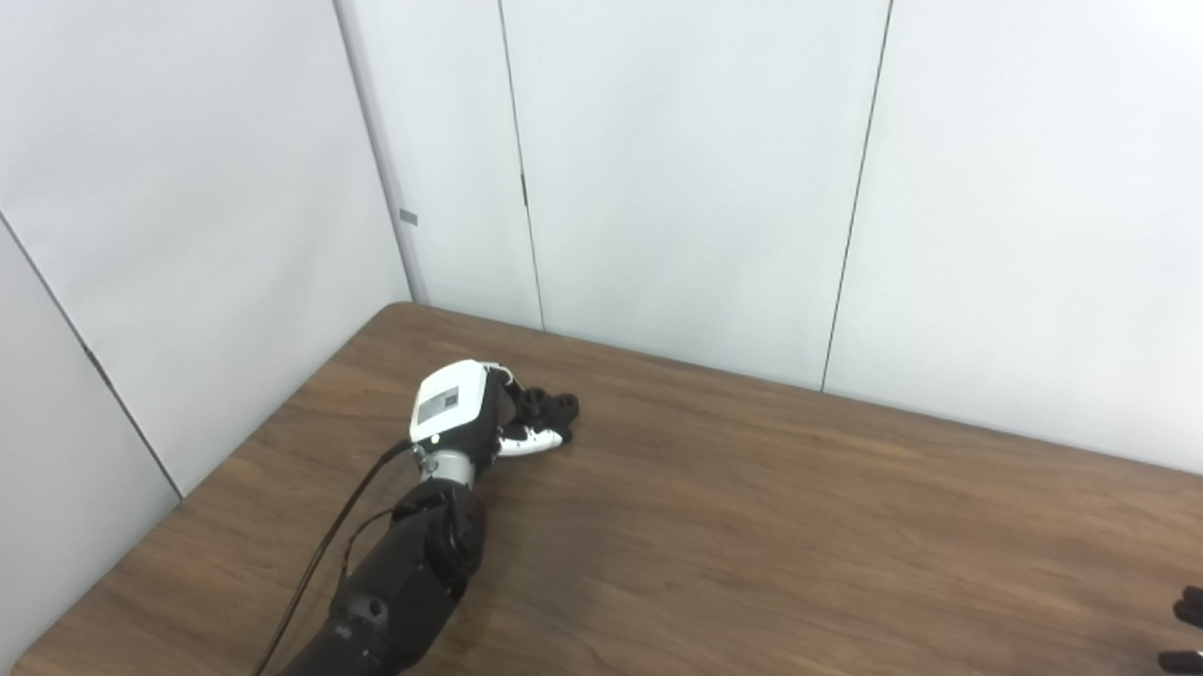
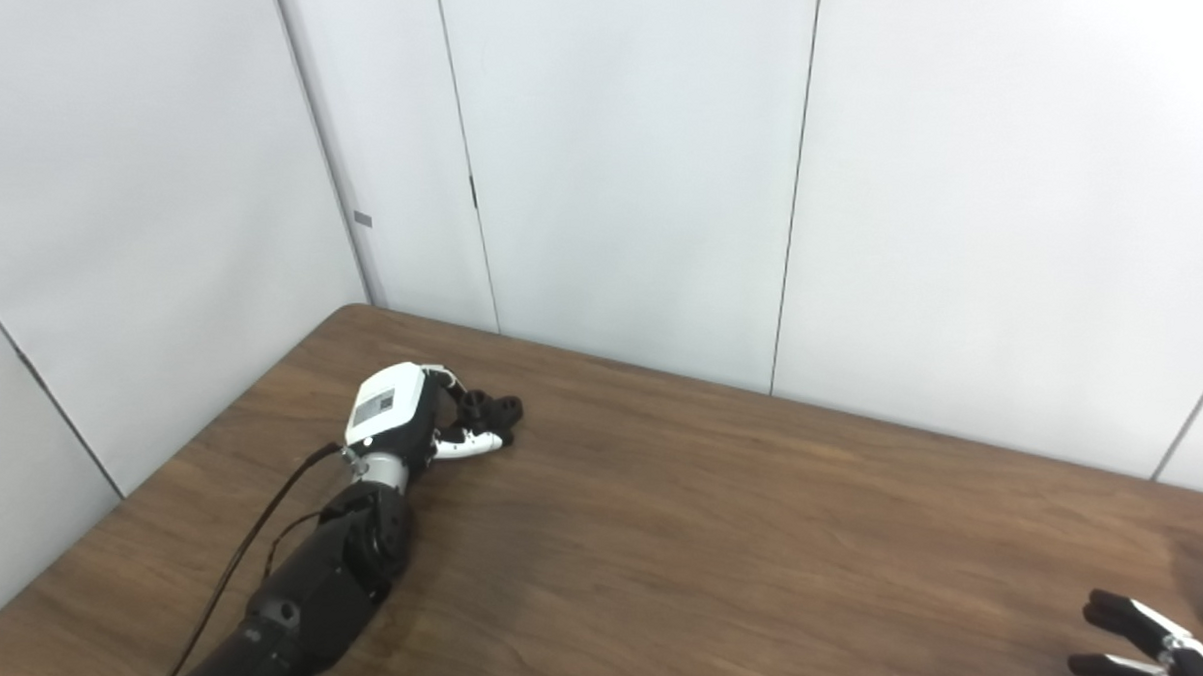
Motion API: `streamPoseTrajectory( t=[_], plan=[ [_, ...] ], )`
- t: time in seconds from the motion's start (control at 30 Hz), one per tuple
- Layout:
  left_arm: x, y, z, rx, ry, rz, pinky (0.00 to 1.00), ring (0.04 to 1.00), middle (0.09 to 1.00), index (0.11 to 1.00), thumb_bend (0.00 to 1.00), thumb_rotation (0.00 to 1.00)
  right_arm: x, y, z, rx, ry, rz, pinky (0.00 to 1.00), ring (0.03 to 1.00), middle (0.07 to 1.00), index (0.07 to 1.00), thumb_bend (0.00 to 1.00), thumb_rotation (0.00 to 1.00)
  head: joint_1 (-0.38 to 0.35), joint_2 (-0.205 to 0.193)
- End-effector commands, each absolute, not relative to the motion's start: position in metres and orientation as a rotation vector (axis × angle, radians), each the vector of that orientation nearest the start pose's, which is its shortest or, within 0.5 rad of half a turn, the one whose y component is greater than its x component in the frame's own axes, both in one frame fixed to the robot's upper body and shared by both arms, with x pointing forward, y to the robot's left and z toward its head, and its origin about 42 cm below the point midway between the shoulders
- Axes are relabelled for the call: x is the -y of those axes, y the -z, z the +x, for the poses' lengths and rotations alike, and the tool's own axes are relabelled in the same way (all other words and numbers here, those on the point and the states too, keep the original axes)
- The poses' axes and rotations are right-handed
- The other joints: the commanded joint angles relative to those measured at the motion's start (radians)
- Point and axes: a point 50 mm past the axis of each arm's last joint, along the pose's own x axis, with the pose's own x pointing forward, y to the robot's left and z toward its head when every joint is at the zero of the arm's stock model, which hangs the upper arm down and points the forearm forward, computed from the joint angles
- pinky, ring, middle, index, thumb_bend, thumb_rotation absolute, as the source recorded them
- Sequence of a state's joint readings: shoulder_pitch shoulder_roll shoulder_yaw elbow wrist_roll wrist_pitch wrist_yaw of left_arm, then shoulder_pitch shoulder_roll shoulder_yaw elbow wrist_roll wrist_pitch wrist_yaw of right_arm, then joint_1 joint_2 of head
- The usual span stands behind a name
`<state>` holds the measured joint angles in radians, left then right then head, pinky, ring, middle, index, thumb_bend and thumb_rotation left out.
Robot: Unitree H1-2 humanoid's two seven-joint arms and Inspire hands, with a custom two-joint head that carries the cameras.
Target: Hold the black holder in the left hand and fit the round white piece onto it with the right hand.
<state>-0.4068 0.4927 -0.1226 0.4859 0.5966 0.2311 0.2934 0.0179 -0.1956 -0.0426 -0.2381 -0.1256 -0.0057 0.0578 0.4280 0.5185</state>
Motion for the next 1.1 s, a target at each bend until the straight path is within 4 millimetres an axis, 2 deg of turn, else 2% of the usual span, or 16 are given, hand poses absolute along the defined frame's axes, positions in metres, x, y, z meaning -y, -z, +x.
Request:
streamPoseTrajectory(
  t=[0.0, 0.33, 0.67, 0.83, 0.9, 1.07],
  plan=[
    [-0.383, -0.144, 0.402, -0.1, -0.289, 1.164, 0.95, 0.894, 0.833, 0.484, 0.52, 0.06, 0.269, -0.178, 0.279, 0.291, -0.021, -0.331, 0.5, 0.632, 0.78, 0.77, 0.57, 0.0, -0.004, 0.001],
    [-0.336, -0.136, 0.386, 0.05, -0.043, 1.124, 0.96, 0.924, 0.863, 0.484, 0.52, 0.06, 0.262, -0.182, 0.281, 0.294, -0.018, -0.334, 0.52, 0.646, 0.797, 0.774, 0.56, 0.0, -0.047, 0.008],
    [-0.28, -0.129, 0.365, 0.207, 0.23, 1.051, 0.94, 0.911, 0.87, 0.483, 0.52, 0.06, 0.25, -0.191, 0.28, 0.304, -0.014, -0.33, 0.54, 0.674, 0.809, 0.793, 0.58, 0.0, -0.134, 0.015],
    [-0.25, -0.128, 0.358, 0.245, 0.356, 1.011, 0.97, 0.935, 0.88, 0.482, 0.52, 0.06, 0.247, -0.194, 0.281, 0.312, -0.009, -0.325, 0.52, 0.672, 0.81, 0.795, 0.59, 0.0, -0.186, 0.038],
    [-0.241, -0.128, 0.354, 0.259, 0.398, 0.997, 0.98, 0.942, 0.882, 0.482, 0.52, 0.06, 0.246, -0.194, 0.281, 0.318, -0.009, -0.317, 0.52, 0.667, 0.808, 0.79, 0.6, 0.0, -0.227, 0.048],
    [-0.222, -0.123, 0.348, 0.31, 0.467, 0.953, 0.86, 0.914, 0.865, 0.481, 0.52, 0.06, 0.243, -0.191, 0.284, 0.337, -0.016, -0.34, 0.51, 0.643, 0.798, 0.786, 0.62, 0.0, -0.285, 0.061]
  ],
)
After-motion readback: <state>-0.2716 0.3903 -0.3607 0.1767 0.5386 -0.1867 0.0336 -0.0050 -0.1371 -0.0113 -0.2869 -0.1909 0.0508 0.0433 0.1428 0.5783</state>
